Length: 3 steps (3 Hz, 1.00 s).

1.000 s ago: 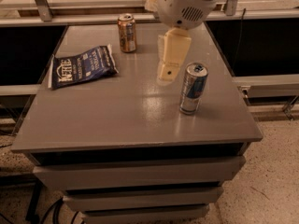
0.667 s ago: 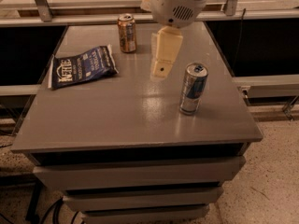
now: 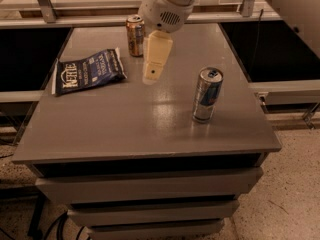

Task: Move blue chip bag near redbull can

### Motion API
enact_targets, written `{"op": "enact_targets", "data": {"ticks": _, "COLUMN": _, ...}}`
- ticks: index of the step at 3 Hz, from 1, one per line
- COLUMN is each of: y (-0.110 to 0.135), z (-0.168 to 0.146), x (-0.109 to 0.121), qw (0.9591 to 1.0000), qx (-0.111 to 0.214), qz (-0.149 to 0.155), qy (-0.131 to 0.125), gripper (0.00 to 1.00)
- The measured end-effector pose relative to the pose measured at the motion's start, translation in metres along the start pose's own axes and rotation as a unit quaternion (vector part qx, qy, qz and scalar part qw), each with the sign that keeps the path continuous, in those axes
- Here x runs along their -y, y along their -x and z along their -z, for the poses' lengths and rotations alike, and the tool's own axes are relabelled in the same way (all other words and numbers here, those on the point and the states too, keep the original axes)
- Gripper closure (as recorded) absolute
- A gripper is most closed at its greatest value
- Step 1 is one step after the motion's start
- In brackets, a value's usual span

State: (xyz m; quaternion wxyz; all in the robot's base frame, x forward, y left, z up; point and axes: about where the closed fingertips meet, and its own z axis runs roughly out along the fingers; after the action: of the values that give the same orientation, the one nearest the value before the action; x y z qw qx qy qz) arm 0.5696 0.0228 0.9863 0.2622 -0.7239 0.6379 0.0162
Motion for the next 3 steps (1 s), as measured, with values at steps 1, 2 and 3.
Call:
{"op": "enact_targets", "data": {"ticks": 1, "y": 0.006, "z": -0.022, "x": 0.014, "qw": 1.0000, "qx": -0.001, "qz": -0.004, "qy": 0.002, "gripper": 0.00}}
{"op": "enact_targets", "data": {"ticks": 2, "y": 0.021, "z": -0.067, "x": 0.042, "qw": 0.9997, "qx": -0.010, "qz": -0.023, "qy": -0.001, "gripper": 0.00}}
{"op": "enact_targets", "data": {"ticks": 3, "y": 0.021, "z": -0.067, "x": 0.042, "qw": 0.9997, "qx": -0.010, "qz": -0.023, "qy": -0.001, "gripper": 0.00}}
